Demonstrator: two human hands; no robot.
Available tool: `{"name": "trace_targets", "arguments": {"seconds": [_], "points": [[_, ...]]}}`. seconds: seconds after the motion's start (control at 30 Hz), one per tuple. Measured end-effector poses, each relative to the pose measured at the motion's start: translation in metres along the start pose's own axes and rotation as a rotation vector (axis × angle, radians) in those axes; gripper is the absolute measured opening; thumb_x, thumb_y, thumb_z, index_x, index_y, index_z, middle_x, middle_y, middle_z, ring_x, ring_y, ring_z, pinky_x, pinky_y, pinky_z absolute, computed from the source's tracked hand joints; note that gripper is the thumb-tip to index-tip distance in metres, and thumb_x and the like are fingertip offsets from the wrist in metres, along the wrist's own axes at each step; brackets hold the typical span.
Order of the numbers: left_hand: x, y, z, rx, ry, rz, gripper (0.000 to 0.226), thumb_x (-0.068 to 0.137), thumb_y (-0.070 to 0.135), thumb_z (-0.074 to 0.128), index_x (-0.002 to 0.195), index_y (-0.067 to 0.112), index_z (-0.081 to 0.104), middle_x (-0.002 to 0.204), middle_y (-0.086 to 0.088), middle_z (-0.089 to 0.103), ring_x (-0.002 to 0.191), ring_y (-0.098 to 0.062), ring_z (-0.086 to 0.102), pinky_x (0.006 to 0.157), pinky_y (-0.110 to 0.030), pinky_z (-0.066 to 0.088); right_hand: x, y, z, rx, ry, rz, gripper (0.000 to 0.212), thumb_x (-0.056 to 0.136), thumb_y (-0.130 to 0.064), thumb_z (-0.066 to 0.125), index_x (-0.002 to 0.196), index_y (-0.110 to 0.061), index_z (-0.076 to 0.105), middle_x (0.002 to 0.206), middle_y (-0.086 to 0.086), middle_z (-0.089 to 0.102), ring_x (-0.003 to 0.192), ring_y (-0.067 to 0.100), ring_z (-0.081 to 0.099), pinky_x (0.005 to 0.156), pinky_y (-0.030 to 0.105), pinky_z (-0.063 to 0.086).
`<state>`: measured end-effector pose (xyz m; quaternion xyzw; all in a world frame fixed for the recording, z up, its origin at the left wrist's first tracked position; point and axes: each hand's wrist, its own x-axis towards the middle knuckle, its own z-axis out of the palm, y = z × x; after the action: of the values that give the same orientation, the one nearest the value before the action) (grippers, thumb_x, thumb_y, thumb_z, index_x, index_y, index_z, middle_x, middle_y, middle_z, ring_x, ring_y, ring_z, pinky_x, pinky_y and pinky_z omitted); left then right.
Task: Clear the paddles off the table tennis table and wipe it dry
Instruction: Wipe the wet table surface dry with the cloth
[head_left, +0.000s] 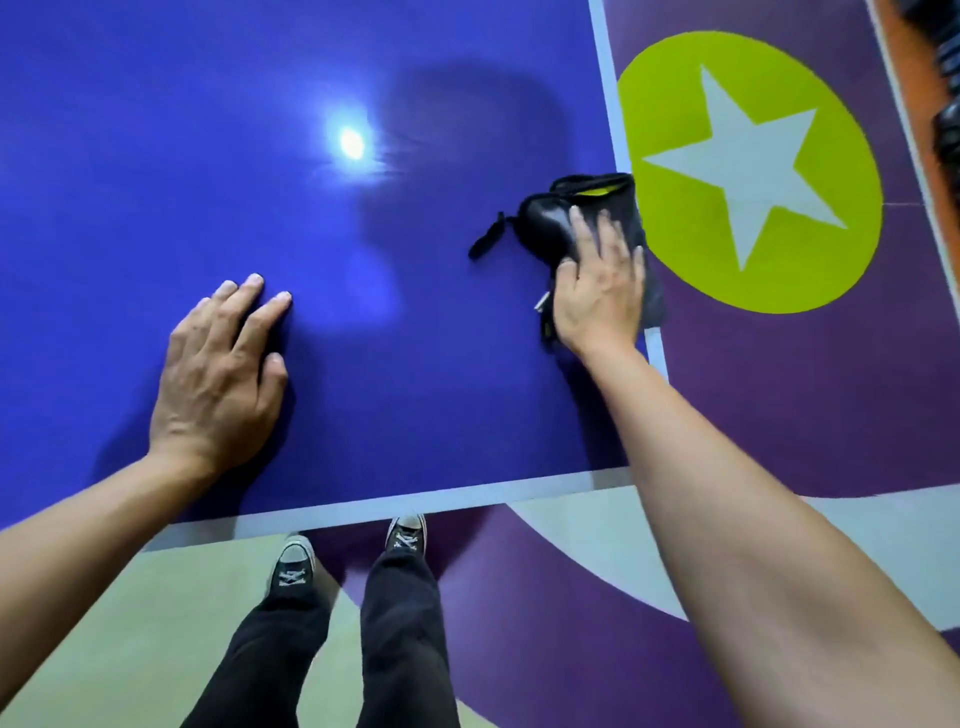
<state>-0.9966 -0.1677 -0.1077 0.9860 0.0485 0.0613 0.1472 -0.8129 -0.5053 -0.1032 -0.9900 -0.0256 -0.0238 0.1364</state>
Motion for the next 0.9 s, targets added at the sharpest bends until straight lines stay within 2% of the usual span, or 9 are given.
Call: {"name": "trace_targets", "arguments": {"seconds": [0.1,0.27,0.37,0.43,0.5,0.57,0.7,0.83,0.9], "points": [[-0.001,0.000,-0.002,-0.022,0.017,0.000,0.057,0.094,0.025,0.040,0.149,0.010,0.044,0.158,-0.016,0.037,0.147,-0.038,0.032,0.123,-0.051,0.022,0.004,0.025,-0.005,-0.025,-0.002,0.115,0.064,0.096,-0.033,0.033,0.160,-0.028,0.030,0.167,0.008,0.024,0.155,0.024,0.019,0.126,0.047,0.008],[-0.002,-0.002,-0.009,-0.210,0.017,-0.031,0.066,0.091,0.023,0.048,0.153,0.008,0.035,0.161,-0.014,0.032,0.148,-0.033,0.030,0.123,-0.043,0.019,-0.019,-0.020,0.003,-0.015,0.038,0.190,0.066,0.095,-0.035,0.030,0.160,-0.023,0.030,0.166,0.012,0.025,0.155,0.027,0.019,0.126,0.049,0.006],[-0.011,-0.003,-0.015,-0.305,0.046,-0.051,0.066,0.090,0.021,0.048,0.153,0.007,0.034,0.161,-0.015,0.031,0.148,-0.032,0.030,0.122,-0.039,0.019,-0.064,-0.093,0.020,-0.036,0.043,0.032,0.067,0.093,-0.035,0.035,0.158,-0.021,0.035,0.163,0.015,0.032,0.152,0.030,0.028,0.125,0.051,0.012],[-0.026,-0.008,-0.021,-0.266,0.086,-0.062,0.063,0.091,0.022,0.043,0.151,0.004,0.036,0.159,-0.018,0.034,0.146,-0.035,0.032,0.121,-0.043,0.022,-0.108,-0.159,0.036,-0.007,0.022,-0.108,0.067,0.091,-0.038,0.035,0.156,-0.023,0.039,0.162,0.013,0.036,0.151,0.027,0.030,0.125,0.050,0.013],[-0.051,-0.015,-0.025,-0.207,0.115,-0.062,0.061,0.091,0.021,0.042,0.149,0.002,0.039,0.157,-0.021,0.037,0.145,-0.038,0.034,0.121,-0.047,0.024,-0.154,-0.212,0.049,-0.012,-0.038,-0.245,0.067,0.092,-0.041,0.038,0.158,-0.027,0.036,0.165,0.008,0.031,0.153,0.023,0.024,0.125,0.047,0.008],[-0.078,-0.024,-0.026,-0.154,0.126,-0.052,0.060,0.092,0.019,0.042,0.148,0.001,0.040,0.156,-0.023,0.038,0.144,-0.041,0.035,0.119,-0.049,0.024,-0.182,-0.235,0.057,-0.044,-0.112,-0.359,0.066,0.095,-0.041,0.041,0.160,-0.031,0.029,0.167,0.004,0.024,0.155,0.019,0.017,0.125,0.045,0.005],[-0.103,-0.028,-0.021,-0.087,0.089,0.040,0.054,0.094,0.018,0.040,0.145,0.000,0.043,0.155,-0.025,0.039,0.141,-0.045,0.036,0.119,-0.053,0.025,-0.169,-0.189,0.042,0.008,-0.132,-0.380,0.063,0.097,-0.036,0.044,0.159,-0.035,0.030,0.167,-0.001,0.024,0.155,0.014,0.018,0.126,0.040,0.003],[-0.103,-0.028,-0.021,-0.063,0.078,0.026,0.052,0.097,0.020,0.035,0.144,0.000,0.045,0.154,-0.026,0.039,0.143,-0.046,0.034,0.120,-0.052,0.024,-0.143,-0.071,0.013,-0.002,-0.024,-0.082,0.064,0.093,-0.033,0.038,0.157,-0.029,0.037,0.162,0.007,0.036,0.151,0.021,0.030,0.125,0.048,0.013],[-0.104,-0.028,-0.020,-0.049,0.083,0.029,0.052,0.097,0.021,0.034,0.144,0.000,0.046,0.153,-0.025,0.040,0.143,-0.045,0.034,0.120,-0.052,0.024,-0.134,-0.002,-0.006,-0.031,0.022,0.086,0.064,0.094,-0.035,0.033,0.158,-0.027,0.035,0.163,0.009,0.034,0.151,0.024,0.029,0.125,0.051,0.015]]}}
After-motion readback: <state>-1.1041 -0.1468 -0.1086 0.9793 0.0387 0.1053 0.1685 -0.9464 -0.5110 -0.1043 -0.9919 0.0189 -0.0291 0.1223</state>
